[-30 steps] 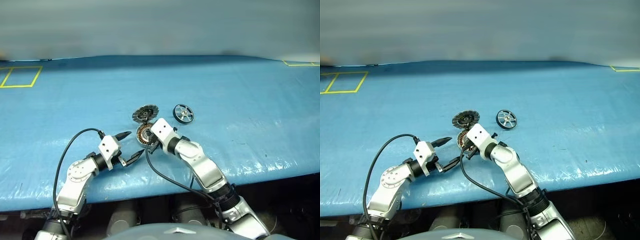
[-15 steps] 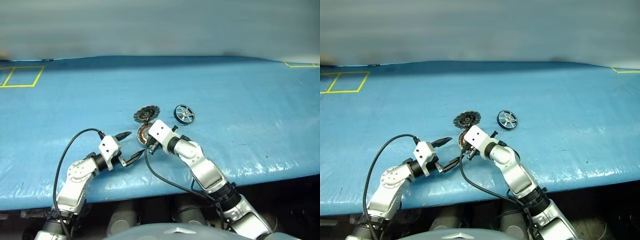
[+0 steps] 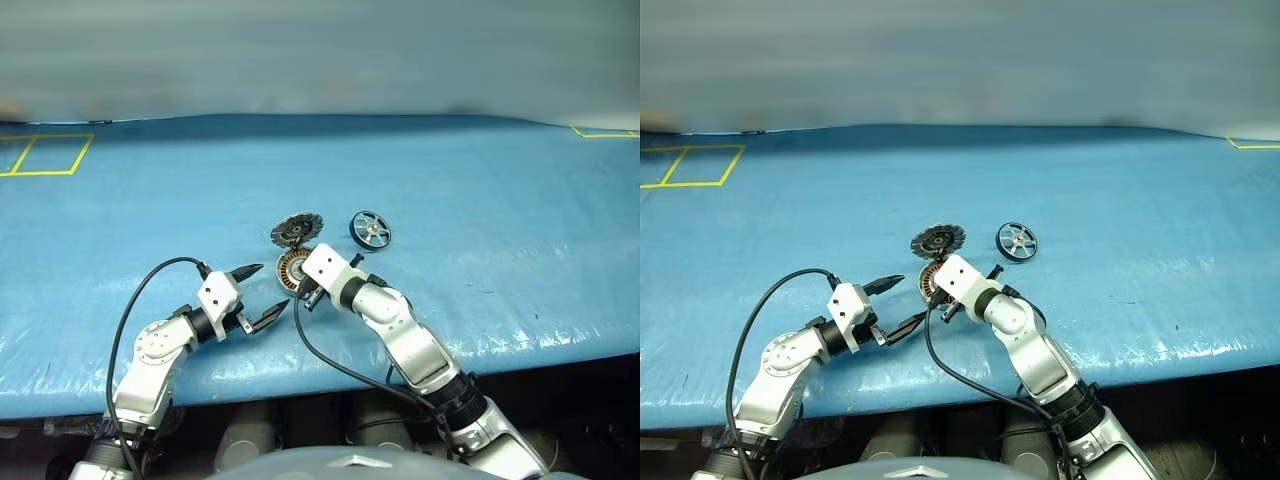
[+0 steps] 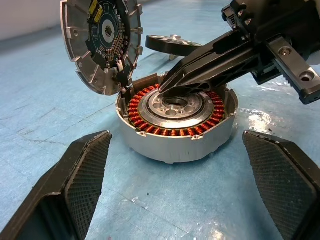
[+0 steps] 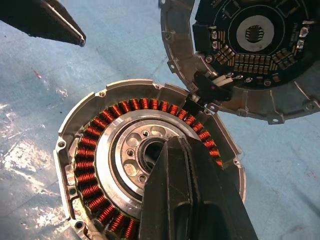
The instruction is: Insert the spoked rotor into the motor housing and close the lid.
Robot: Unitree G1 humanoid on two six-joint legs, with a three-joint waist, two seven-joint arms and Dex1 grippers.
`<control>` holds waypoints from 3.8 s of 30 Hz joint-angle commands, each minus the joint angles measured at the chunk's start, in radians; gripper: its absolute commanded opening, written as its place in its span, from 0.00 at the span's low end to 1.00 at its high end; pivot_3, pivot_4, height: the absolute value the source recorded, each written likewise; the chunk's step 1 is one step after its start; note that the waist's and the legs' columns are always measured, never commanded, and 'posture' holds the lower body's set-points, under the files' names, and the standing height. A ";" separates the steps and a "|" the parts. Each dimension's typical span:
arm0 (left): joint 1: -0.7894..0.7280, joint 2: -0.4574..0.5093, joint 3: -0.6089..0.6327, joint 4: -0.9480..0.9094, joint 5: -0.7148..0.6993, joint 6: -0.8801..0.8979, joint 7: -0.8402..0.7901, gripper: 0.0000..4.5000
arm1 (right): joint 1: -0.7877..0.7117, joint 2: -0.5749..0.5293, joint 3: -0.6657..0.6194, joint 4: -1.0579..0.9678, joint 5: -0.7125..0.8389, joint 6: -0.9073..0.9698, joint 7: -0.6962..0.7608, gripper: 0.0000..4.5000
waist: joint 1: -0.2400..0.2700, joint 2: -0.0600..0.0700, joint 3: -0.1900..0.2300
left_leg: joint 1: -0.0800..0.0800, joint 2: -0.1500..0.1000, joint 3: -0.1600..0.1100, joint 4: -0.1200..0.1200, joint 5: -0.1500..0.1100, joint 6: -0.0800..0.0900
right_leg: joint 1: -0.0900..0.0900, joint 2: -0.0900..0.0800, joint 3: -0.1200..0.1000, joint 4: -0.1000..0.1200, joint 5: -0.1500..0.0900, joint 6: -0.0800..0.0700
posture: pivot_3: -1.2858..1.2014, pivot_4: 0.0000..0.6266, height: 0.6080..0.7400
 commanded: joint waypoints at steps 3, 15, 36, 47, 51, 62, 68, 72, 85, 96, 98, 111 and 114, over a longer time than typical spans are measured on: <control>-0.008 0.001 0.001 -0.018 0.003 -0.019 -0.005 1.00 | 0.022 0.007 -0.053 -0.062 0.061 0.064 0.031 0.00 | 0.001 0.002 0.002 | -0.001 0.000 -0.001 0.000 0.000 0.001 | -0.001 -0.001 -0.001 0.000 0.000 0.000 | 0.52 0.24 1.00; -0.009 -0.002 0.000 -0.013 0.004 -0.022 -0.003 1.00 | -0.006 0.021 -0.049 -0.081 0.098 0.067 0.044 0.00 | -0.006 0.002 0.005 | -0.003 0.000 -0.001 -0.004 0.002 0.003 | -0.004 0.001 -0.001 0.000 -0.001 -0.002 | 0.52 0.24 1.00; -0.001 -0.006 0.003 -0.013 0.005 -0.026 0.008 1.00 | -0.027 0.047 -0.020 -0.052 0.129 0.054 0.084 0.00 | -0.006 0.000 0.010 | -0.004 0.000 0.000 -0.006 0.003 0.001 | -0.006 0.004 -0.001 0.000 -0.002 -0.003 | 0.52 0.24 1.00; 0.002 -0.004 0.007 -0.014 0.009 -0.026 0.016 1.00 | -0.031 0.056 -0.035 0.038 0.133 0.057 0.072 0.00 | -0.007 0.000 0.010 | -0.001 0.000 0.000 -0.006 0.003 0.000 | -0.004 0.004 -0.001 0.000 -0.002 -0.003 | 0.52 0.24 1.00; 0.005 -0.004 0.008 -0.015 0.009 -0.028 0.018 1.00 | -0.029 0.063 -0.061 0.025 0.158 0.064 0.075 0.00 | -0.007 0.000 0.010 | -0.001 0.001 0.000 -0.006 0.004 0.000 | -0.004 0.004 -0.001 0.001 -0.002 -0.003 | 0.52 0.24 1.00; -0.002 -0.001 0.008 -0.016 0.010 -0.033 0.022 1.00 | -0.031 0.071 -0.105 0.004 0.182 0.073 0.055 0.00 | -0.005 0.000 0.010 | -0.001 0.000 0.000 -0.006 0.004 0.000 | -0.004 0.003 -0.001 0.001 -0.002 -0.003 | 0.52 0.24 1.00; -0.002 0.001 0.008 -0.015 0.010 -0.032 0.021 1.00 | -0.025 0.075 -0.133 -0.125 0.244 0.082 0.077 0.00 | -0.006 0.000 0.010 | -0.003 0.000 0.000 -0.006 0.004 0.000 | -0.004 0.003 -0.001 0.001 -0.001 -0.004 | 0.52 0.24 1.00; -0.005 0.001 0.006 -0.011 0.010 -0.033 0.020 1.00 | -0.028 0.058 -0.130 -0.158 0.243 0.092 0.070 0.00 | -0.006 0.000 0.010 | -0.004 0.001 0.000 -0.006 0.004 0.000 | -0.002 0.004 -0.001 0.001 -0.002 -0.003 | 0.52 0.24 1.00; -0.007 -0.013 -0.004 0.006 0.012 -0.049 0.019 1.00 | -0.028 -0.060 -0.150 -0.182 0.170 0.129 0.037 0.00 | -0.007 0.000 0.011 | -0.003 0.000 0.000 -0.006 0.004 -0.001 | -0.002 0.005 -0.001 0.001 -0.002 -0.003 | 0.52 0.24 1.00; 0.003 -0.016 -0.001 0.000 0.012 -0.052 0.016 1.00 | -0.074 -0.069 -0.166 -0.090 0.060 0.122 -0.076 0.00 | -0.004 -0.001 0.012 | -0.003 0.000 0.000 -0.005 0.004 0.000 | -0.002 0.008 -0.001 0.000 -0.002 -0.003 | 0.52 0.24 1.00; 0.007 -0.017 0.000 -0.002 0.012 -0.053 0.013 1.00 | -0.083 -0.102 -0.174 -0.096 0.038 0.124 -0.078 0.00 | -0.004 -0.001 0.012 | -0.003 0.000 0.000 -0.005 0.004 0.000 | -0.002 0.007 -0.001 0.000 -0.002 -0.003 | 0.52 0.24 1.00; -0.003 -0.059 -0.015 0.036 0.023 -0.078 0.012 1.00 | -0.162 -0.231 -0.277 -0.036 -0.012 0.200 -0.075 0.34 | -0.005 -0.001 0.012 | -0.003 0.001 0.000 -0.007 0.004 -0.001 | -0.001 0.009 0.000 0.001 -0.002 -0.004 | 0.52 0.24 1.00; 0.000 -0.062 -0.014 0.038 0.027 -0.081 0.016 1.00 | -0.165 -0.218 -0.288 -0.022 0.005 0.201 -0.069 0.34 | -0.005 -0.001 0.012 | -0.004 0.001 0.000 -0.007 0.004 0.000 | -0.001 0.009 0.000 0.001 -0.002 -0.004 | 0.52 0.24 1.00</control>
